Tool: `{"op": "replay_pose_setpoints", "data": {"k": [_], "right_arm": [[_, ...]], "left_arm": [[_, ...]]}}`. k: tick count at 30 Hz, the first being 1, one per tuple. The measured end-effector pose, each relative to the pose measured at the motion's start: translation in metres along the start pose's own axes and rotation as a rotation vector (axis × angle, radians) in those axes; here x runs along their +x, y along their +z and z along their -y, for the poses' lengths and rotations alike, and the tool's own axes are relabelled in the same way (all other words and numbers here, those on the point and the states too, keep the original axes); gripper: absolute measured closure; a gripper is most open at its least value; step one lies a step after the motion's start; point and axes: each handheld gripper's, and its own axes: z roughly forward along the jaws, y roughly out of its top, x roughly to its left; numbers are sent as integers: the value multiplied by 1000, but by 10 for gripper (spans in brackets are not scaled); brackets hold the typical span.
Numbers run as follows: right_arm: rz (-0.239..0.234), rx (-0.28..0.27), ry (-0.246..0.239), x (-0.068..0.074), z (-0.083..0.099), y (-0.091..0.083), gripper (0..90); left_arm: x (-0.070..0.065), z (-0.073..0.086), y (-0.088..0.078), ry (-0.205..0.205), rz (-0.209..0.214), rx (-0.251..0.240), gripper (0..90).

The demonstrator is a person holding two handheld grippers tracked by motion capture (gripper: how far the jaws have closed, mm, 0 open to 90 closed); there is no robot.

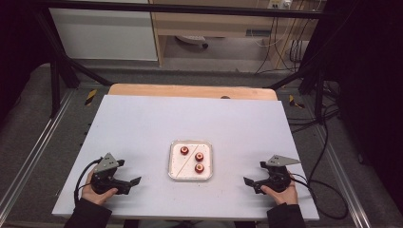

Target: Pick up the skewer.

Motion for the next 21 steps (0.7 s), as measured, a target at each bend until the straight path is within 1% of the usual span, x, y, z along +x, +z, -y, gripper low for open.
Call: {"op": "replay_pose_setpoints", "data": {"k": [8,13,15,19,21], "right_arm": [[-6,-4,6,0,0,0,8],[-7,-5,11,1,0,-1,7],[-7,-3,9,1,0,-1,7],[-7,-4,7,0,0,0,6],[-9,-3,7,0,0,-1,6]], "left_arm": [[-2,-2,1,3,3,2,40],[-6,-6,2,16,2,0,40],[-8,-8,4,14,2,-1,40],[-10,-10,5,25,-2,5,41],[-10,-11,6,22,-6,8,42]]}}
